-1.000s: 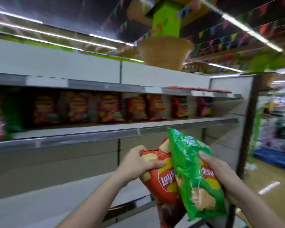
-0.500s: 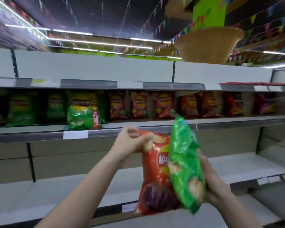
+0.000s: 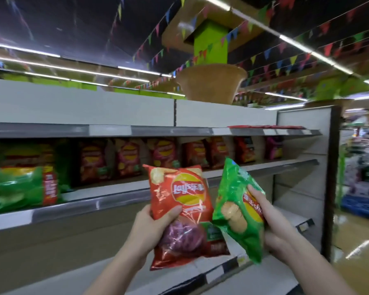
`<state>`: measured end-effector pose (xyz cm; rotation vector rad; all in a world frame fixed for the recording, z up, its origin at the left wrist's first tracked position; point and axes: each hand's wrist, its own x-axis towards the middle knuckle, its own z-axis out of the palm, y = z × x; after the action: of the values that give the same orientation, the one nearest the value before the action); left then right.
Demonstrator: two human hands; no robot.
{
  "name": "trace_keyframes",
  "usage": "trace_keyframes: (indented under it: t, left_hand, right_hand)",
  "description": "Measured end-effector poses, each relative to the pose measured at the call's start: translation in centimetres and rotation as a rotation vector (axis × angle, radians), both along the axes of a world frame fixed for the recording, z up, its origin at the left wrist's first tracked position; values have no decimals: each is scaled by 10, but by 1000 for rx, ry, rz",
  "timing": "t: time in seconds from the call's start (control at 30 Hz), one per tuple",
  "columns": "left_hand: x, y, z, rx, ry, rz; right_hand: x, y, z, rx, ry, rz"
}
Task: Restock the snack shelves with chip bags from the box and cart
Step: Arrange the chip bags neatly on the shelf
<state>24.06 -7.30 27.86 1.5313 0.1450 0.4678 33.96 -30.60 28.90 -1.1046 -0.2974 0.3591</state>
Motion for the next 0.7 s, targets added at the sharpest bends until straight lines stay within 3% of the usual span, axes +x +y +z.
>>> trace_keyframes:
  t: [0.17, 0.53, 0.7]
  left_hand:
    - [72, 3, 8, -105, 78, -103]
    - [330, -59, 76, 80, 155, -179]
    - [449, -66, 82, 4, 140, -173]
  right_hand:
    - [80, -36, 3, -106, 71, -85]
    - [252, -92, 38, -67, 6, -122]
    - [312, -107, 38, -148, -9, -253]
